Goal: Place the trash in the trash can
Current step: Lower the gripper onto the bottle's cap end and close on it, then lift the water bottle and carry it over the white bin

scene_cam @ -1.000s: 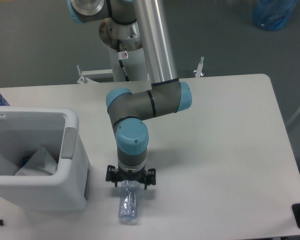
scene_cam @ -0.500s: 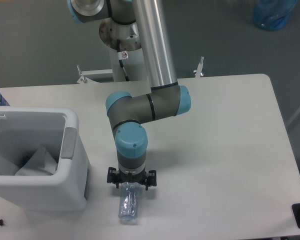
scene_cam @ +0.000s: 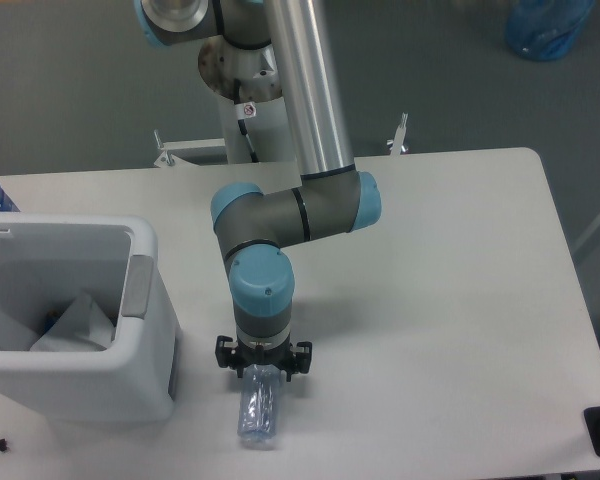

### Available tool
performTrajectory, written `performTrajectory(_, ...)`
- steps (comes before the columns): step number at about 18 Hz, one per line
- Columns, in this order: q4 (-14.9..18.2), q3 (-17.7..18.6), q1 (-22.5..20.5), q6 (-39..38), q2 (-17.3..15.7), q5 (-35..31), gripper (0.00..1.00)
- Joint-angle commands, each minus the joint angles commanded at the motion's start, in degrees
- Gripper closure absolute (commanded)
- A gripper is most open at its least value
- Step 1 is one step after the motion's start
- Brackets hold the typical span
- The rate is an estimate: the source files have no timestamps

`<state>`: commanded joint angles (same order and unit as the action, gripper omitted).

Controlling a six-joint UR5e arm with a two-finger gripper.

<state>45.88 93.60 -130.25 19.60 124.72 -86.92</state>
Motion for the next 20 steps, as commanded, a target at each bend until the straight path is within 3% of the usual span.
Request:
performTrajectory(5, 0.0, 0.3, 0.2, 0.0, -0.1, -2.0, 0.36)
performTrajectory(16, 0.0, -0.5, 0.2, 0.2, -1.0, -1.8, 0.4)
performTrajectory(20, -0.4, -4.4, -0.2, 0.2, -2.5, -1.3, 0.4)
